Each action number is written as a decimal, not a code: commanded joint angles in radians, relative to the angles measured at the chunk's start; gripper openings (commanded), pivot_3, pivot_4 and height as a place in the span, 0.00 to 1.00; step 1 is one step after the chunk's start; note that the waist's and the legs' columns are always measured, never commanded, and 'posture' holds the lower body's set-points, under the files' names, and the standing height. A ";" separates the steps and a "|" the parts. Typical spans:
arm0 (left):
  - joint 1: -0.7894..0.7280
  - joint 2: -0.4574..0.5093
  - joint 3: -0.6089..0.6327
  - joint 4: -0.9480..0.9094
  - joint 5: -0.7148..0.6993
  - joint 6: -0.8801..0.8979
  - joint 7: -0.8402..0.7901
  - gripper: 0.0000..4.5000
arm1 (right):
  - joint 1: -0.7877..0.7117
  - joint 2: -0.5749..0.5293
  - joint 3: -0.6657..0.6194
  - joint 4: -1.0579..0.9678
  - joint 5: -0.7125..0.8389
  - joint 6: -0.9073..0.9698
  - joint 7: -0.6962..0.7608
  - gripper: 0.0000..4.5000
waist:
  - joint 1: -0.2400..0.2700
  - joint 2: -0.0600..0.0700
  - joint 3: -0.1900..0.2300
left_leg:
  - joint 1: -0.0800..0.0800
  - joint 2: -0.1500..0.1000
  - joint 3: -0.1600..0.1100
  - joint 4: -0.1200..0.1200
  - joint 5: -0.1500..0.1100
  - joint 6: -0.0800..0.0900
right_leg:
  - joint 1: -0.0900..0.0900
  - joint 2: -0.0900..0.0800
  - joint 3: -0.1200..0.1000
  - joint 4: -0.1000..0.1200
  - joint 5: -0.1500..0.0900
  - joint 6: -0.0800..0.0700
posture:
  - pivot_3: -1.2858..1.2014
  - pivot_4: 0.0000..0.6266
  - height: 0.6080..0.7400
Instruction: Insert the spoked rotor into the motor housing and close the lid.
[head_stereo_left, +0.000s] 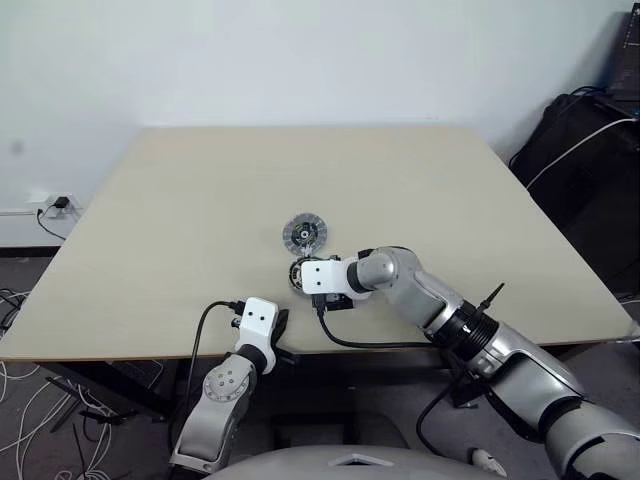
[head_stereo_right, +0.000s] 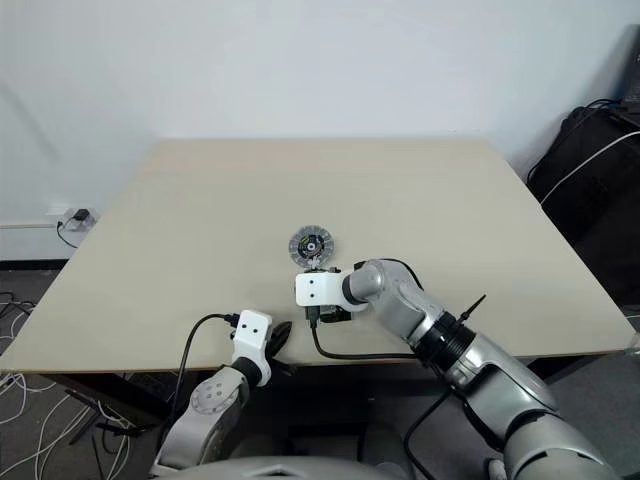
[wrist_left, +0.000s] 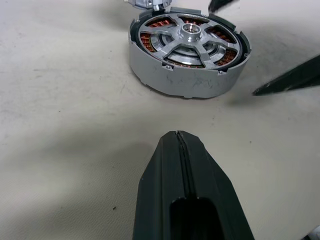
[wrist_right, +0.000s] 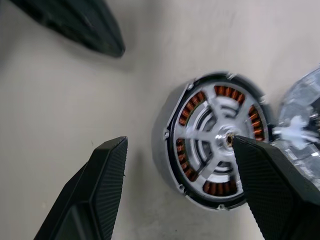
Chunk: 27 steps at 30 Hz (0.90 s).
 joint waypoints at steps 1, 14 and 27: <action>-0.011 -0.009 0.005 -0.010 -0.008 -0.031 0.005 0.00 | -0.035 0.012 -0.002 0.043 -0.033 -0.042 0.021 0.79 | 0.000 0.000 0.000 | 0.000 0.000 0.000 0.000 0.000 0.000 | 0.000 0.000 0.000 0.000 0.000 0.000 | 0.52 0.00 1.00; -0.008 -0.014 0.009 -0.006 -0.008 -0.043 0.013 0.00 | -0.046 0.044 -0.017 0.124 -0.091 -0.102 0.079 0.36 | -0.001 0.000 0.000 | 0.001 0.000 0.000 0.000 0.000 -0.001 | 0.000 0.000 0.000 0.000 0.000 0.000 | 0.52 0.00 1.00; -0.011 -0.018 0.011 -0.005 -0.004 -0.048 0.017 0.00 | -0.016 0.104 -0.105 0.184 -0.075 -0.037 0.020 0.02 | -0.006 0.000 -0.001 | 0.003 0.001 0.000 0.001 0.001 -0.002 | 0.002 0.001 0.000 0.002 0.001 0.000 | 0.52 0.00 1.00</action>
